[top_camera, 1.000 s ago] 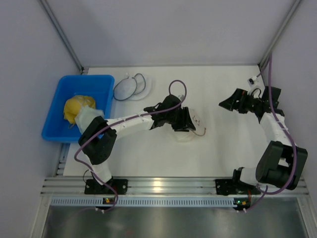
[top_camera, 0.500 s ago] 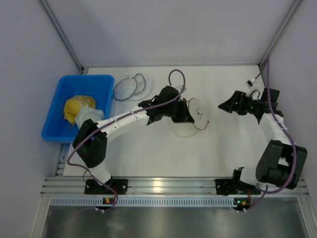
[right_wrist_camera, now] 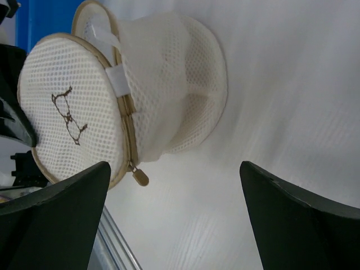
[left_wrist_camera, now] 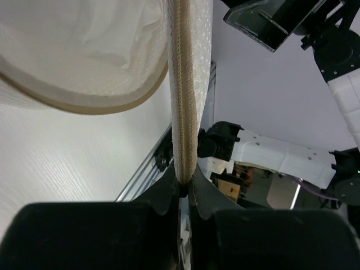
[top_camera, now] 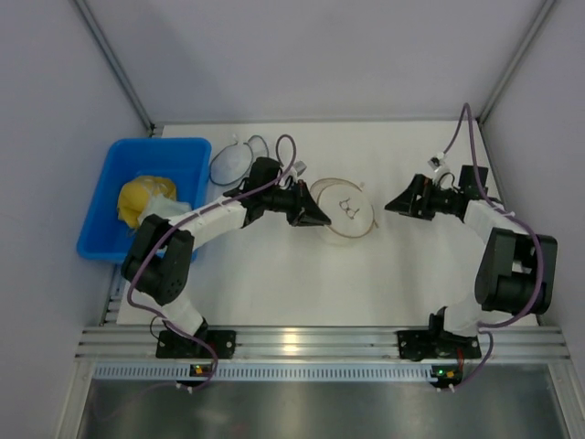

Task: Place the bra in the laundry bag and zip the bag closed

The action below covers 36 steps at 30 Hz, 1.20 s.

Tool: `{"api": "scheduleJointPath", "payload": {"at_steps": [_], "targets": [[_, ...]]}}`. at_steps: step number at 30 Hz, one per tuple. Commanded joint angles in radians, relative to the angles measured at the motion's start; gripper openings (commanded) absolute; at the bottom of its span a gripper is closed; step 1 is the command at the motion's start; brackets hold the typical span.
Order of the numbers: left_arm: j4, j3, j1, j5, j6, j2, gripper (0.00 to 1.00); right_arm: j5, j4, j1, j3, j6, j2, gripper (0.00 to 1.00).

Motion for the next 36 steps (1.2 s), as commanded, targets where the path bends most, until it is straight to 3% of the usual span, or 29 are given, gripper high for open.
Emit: {"api": "scheduleJointPath", "payload": {"at_steps": [1,13,19,23,25,28,32,35,36], "targets": [[0.149,-0.001,0.016,0.209,-0.031,0.026,0.00,-0.098,0.105,0.030,0.003,0.053,0.046,0.99],[0.149,0.047,0.058,0.335,0.019,0.088,0.00,-0.207,0.237,0.157,0.023,0.156,0.124,0.94],[0.149,0.090,0.085,0.400,0.065,0.149,0.00,-0.234,0.292,0.237,0.009,0.167,0.124,0.74],[0.123,0.165,0.116,0.432,0.100,0.207,0.00,-0.257,0.292,0.250,0.008,0.164,0.121,0.50],[0.086,0.221,0.123,0.434,0.138,0.249,0.00,-0.265,0.277,0.248,0.012,0.159,0.124,0.44],[-0.082,0.320,0.145,0.383,0.277,0.290,0.00,-0.277,0.262,0.250,0.020,0.155,0.129,0.32],[-0.280,0.426,0.166,0.281,0.472,0.324,0.01,-0.283,0.268,0.248,0.014,0.179,0.129,0.04],[-0.394,0.478,0.173,0.155,0.613,0.318,0.10,-0.288,0.318,0.250,-0.004,0.245,0.130,0.00],[-0.417,0.499,0.176,0.100,0.694,0.295,0.23,-0.285,0.330,0.253,-0.012,0.263,0.130,0.00]]}}
